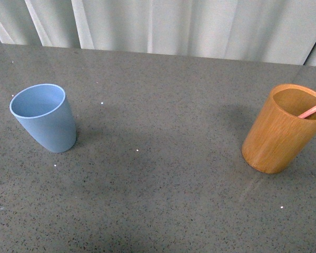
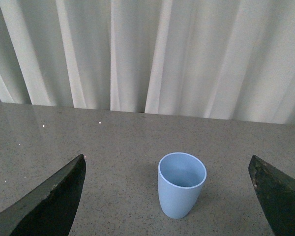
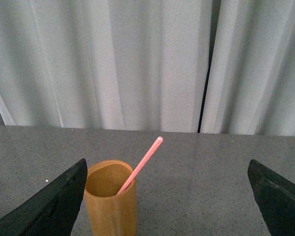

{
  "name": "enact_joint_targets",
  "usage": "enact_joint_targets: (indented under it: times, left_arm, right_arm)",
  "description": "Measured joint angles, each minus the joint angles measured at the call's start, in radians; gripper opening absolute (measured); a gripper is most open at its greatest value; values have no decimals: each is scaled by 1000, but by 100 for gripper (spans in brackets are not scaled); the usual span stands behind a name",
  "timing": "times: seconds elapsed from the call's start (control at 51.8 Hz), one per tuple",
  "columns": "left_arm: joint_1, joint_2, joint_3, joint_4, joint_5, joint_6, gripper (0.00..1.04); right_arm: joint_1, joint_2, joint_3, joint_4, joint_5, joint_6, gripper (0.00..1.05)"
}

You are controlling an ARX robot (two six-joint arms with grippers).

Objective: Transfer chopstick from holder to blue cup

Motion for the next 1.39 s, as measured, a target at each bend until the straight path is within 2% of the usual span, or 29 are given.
enact_joint_targets:
  times: [0.541, 0.58, 0.618, 0.657, 0.792, 0.889, 1.121, 1.391]
  left_arm:
    - [0, 0, 0, 0, -1, -1, 98]
    - [-35, 66, 45, -126, -139, -73, 98]
    - [-40, 154, 94, -225, -222, -154, 98]
    - [-27, 265, 135, -280, -257, -212, 98]
    - [130, 671, 324, -261, -158, -236, 98]
    - [175, 929, 526, -290, -110, -196, 98]
    - [141, 1177, 732, -334, -139, -174, 98]
    - [39, 1356, 814, -331, -189, -239, 98]
  right_arm:
    - [0, 0, 0, 0, 0, 0, 95]
    - [0, 0, 0, 0, 0, 0, 95]
    - [0, 0, 0, 0, 1, 0, 95]
    - [0, 0, 0, 0, 2, 0, 95]
    - [0, 0, 0, 0, 1, 0, 95]
    - [0, 0, 0, 0, 1, 0, 95]
    - [0, 0, 0, 0, 1, 0, 95]
    - [0, 0, 0, 0, 1, 0, 95]
